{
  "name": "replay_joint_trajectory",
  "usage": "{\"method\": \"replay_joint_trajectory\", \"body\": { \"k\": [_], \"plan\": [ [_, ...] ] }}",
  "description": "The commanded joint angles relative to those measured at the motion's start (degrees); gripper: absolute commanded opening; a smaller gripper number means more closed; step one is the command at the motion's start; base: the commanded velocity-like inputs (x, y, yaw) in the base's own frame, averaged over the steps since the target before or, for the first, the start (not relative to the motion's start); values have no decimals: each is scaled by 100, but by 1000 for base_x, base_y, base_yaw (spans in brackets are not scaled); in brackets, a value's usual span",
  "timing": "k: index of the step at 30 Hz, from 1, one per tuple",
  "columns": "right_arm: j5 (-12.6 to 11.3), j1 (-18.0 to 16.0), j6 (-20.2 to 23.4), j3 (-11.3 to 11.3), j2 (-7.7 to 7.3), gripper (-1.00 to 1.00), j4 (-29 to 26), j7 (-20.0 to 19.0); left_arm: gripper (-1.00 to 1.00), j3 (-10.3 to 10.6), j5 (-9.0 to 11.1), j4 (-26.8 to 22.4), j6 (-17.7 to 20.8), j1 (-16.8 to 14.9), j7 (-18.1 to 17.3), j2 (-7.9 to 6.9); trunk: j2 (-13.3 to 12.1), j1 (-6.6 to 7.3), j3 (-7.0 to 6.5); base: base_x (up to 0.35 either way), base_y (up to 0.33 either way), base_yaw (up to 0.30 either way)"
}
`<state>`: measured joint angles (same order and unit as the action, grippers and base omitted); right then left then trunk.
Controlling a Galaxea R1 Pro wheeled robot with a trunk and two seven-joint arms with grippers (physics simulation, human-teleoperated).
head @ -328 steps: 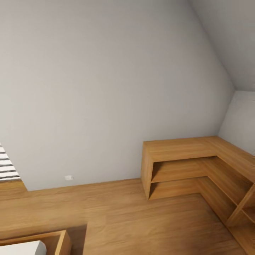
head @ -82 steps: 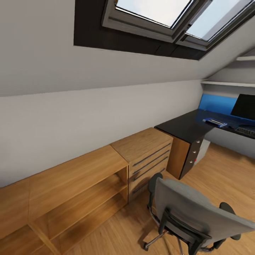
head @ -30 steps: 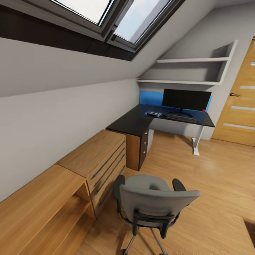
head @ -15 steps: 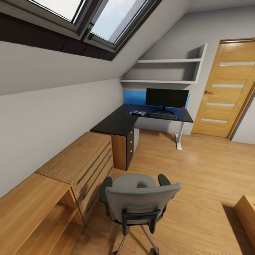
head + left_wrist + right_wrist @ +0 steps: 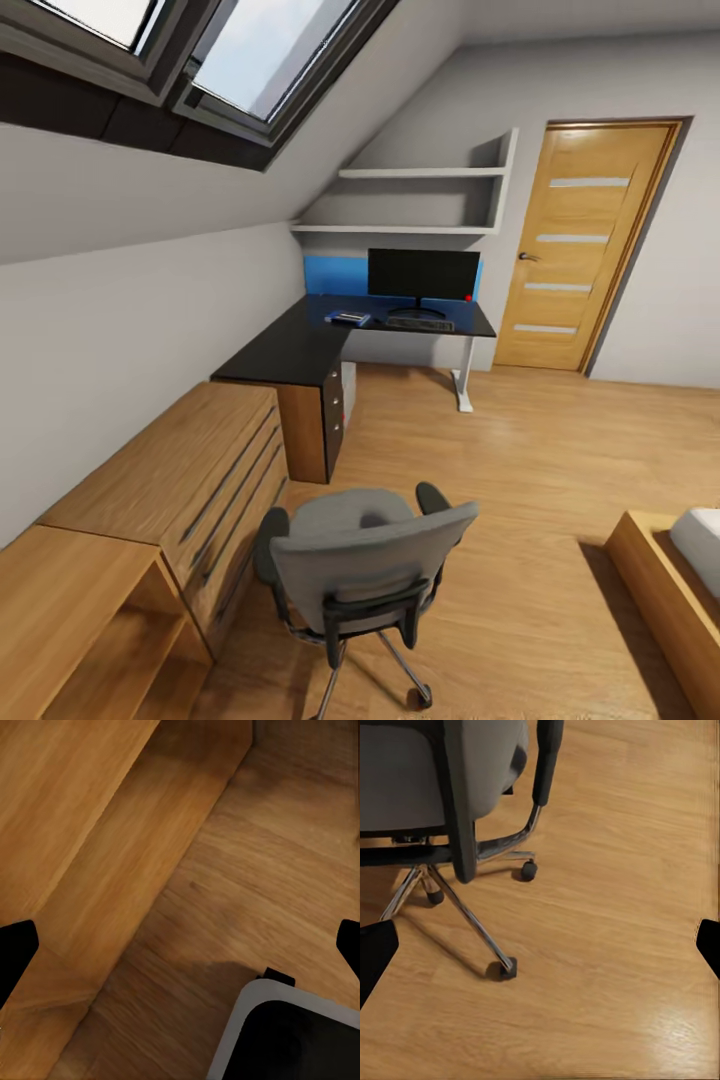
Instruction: In the bedroom, organize the workspace by keeping the computer under the desk, ensuring the monitor is on the desk, placing the keyboard on the desk next to the monitor, placing the mouse on the desk next to the keyboard, moving the folder from the swivel chair onto the desk next to the mouse, stacking the notebook on top of the folder with the pen on top of the notebook, and positioning the swivel chair next to the desk.
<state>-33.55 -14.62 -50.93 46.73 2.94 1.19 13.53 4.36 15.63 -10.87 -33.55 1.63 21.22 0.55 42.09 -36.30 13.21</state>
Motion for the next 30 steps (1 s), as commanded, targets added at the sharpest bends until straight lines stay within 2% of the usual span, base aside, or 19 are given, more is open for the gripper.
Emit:
{"method": "replay_joint_trajectory", "body": {
  "k": [1,8,23,30],
  "plan": [
    [-11,-6,-13,49,5,100,13,37,100,47,38,-13,-3,4,32,-2,6,-1,7,0,239,-300],
    [-7,-6,-13,51,5,100,13,36,100,47,37,-12,-3,4,32,-2,6,-1,7,0,177,-300],
    [-11,-6,10,55,5,100,13,46,100,47,38,-12,-3,4,31,-2,6,-1,7,0,69,-294],
    [-8,-6,194,55,5,100,9,39,100,48,39,-12,-3,4,34,-2,6,-1,7,0,14,-136]
  ]
}}
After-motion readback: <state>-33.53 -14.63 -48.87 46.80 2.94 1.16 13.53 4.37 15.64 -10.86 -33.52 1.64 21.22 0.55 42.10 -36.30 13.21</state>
